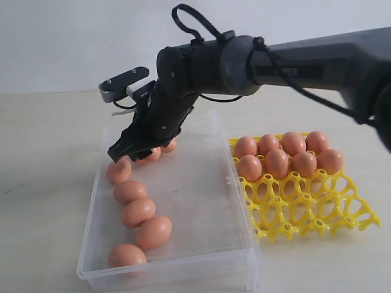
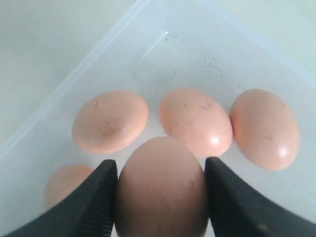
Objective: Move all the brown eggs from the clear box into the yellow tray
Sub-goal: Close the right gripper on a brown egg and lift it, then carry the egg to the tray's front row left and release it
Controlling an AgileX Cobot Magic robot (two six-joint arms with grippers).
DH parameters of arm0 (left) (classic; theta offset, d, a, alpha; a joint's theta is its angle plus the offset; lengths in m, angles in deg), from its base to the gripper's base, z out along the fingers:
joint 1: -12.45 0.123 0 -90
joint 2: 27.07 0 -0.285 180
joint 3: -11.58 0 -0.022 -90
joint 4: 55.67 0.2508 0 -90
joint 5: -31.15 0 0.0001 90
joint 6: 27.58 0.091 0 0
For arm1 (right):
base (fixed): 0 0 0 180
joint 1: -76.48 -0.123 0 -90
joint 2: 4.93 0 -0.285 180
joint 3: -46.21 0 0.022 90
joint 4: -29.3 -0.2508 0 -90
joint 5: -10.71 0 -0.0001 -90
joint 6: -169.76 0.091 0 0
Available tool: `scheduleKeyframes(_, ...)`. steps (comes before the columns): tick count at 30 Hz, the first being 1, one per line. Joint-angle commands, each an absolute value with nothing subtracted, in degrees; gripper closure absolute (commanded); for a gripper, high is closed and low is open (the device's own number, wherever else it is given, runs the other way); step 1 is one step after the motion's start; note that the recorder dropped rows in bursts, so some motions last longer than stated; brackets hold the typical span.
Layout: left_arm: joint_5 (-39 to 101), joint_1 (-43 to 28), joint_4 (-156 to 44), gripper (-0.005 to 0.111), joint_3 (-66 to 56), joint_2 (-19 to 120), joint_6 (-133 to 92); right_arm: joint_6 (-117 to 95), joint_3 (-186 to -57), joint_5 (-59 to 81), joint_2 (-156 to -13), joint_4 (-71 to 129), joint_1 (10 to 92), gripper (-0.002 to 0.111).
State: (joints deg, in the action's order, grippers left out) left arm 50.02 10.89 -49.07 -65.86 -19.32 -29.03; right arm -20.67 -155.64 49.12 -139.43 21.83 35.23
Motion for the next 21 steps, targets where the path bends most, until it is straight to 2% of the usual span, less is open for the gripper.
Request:
scheduleKeyframes(1, 49.2, 10.8, -49.0, 0.107, -65.6, -19.3, -29.4, -19.7, -145.7, 41.4, -130.4, 22.5, 35.2, 0.108)
scheduleKeyframes(7, 49.2, 10.8, -49.0, 0.107, -65.6, -19.3, -29.4, -13.5, -122.6, 21.4, -116.0, 23.8, 36.8, 0.108)
scheduleKeyframes(13, 49.2, 10.8, -49.0, 0.107, -65.6, -19.3, -29.4, -12.7, -99.0, -0.7, -101.8, 18.9, 43.6, 0.108)
scheduleKeyframes(17, 49.2, 10.8, -49.0, 0.107, -65.6, -19.3, -29.4, -15.0, -89.4, -10.3, -99.0, 13.1, 47.6, 0.108)
scheduleKeyframes(21, 49.2, 10.8, -49.0, 0.107, -65.6, -19.3, -29.4, -15.2, -87.5, -9.6, -100.0, 12.9, 48.5, 0.103)
